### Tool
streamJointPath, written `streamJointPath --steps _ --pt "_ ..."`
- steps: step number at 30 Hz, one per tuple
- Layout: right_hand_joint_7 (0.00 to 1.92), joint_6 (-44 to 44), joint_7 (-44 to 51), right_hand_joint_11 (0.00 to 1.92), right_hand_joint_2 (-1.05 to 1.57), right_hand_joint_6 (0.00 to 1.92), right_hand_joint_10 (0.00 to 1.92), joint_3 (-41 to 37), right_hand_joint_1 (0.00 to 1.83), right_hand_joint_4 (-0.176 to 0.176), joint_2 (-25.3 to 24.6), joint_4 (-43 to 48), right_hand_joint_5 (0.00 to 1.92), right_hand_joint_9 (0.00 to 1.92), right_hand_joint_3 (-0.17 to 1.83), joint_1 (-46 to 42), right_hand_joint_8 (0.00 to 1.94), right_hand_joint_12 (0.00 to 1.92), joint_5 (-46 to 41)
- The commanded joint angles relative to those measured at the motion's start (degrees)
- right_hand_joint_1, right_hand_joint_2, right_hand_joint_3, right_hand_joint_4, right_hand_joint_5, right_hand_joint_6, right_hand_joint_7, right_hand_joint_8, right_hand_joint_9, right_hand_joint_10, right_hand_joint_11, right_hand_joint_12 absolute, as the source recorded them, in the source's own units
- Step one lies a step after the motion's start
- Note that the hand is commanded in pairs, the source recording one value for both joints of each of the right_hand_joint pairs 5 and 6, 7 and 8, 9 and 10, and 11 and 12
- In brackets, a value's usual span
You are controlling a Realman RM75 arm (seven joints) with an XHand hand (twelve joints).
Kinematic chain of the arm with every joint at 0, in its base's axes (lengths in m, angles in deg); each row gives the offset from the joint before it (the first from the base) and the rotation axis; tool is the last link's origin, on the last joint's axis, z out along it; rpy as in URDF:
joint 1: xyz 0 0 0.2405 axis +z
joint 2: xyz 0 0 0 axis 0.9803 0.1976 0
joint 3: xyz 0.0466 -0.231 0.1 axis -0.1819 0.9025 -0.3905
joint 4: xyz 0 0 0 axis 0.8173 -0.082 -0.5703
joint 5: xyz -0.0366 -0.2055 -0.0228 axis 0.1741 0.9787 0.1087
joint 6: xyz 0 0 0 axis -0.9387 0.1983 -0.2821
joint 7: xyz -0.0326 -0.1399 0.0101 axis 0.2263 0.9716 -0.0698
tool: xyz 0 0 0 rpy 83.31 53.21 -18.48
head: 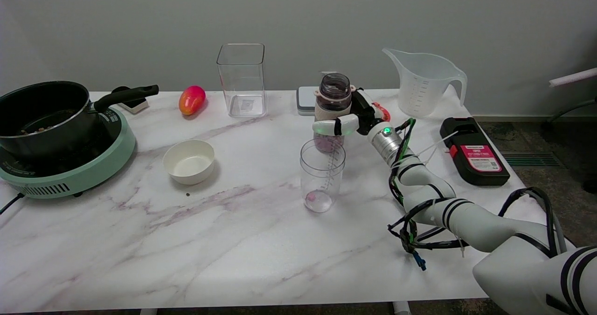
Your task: Pick up the bottle.
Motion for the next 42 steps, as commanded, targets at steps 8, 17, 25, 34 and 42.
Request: streamJointPath --steps 8,17,25,34,42 --pt "0.92 1.4 0.2 0.61 0.14 0.49 0.83 -1.2 1.47 0.0 0.1 1.5 0.49 0.83 0.63 -1.1 0.92 0.61 -0.3" --pt "1.23 2.9 0.2 0.88 0.3 1.11 1.07 -1.2 1.45 0.0 0.1 1.6 1.11 1.07 0.81 -0.3 1.23 0.88 -0.4" --pt "1.48 2.4 1.2 1.02 0.53 1.3 1.16 -3.2 1.45 0.0 1.2 6.0 1.3 1.16 0.73 -0.7 1.48 1.02 -0.4" --pt "1.65 4.6 3.8 1.15 0.9 1.48 1.26 -5.1 1.43 0.0 8.5 20.6 1.48 1.26 0.5 -4.6 1.65 1.15 -0.4" --pt "1.74 5.2 12.0 1.22 1.14 1.6 1.3 -12.8 1.4 0.0 11.6 29.2 1.6 1.3 0.38 -10.6 1.74 1.22 -0.1"
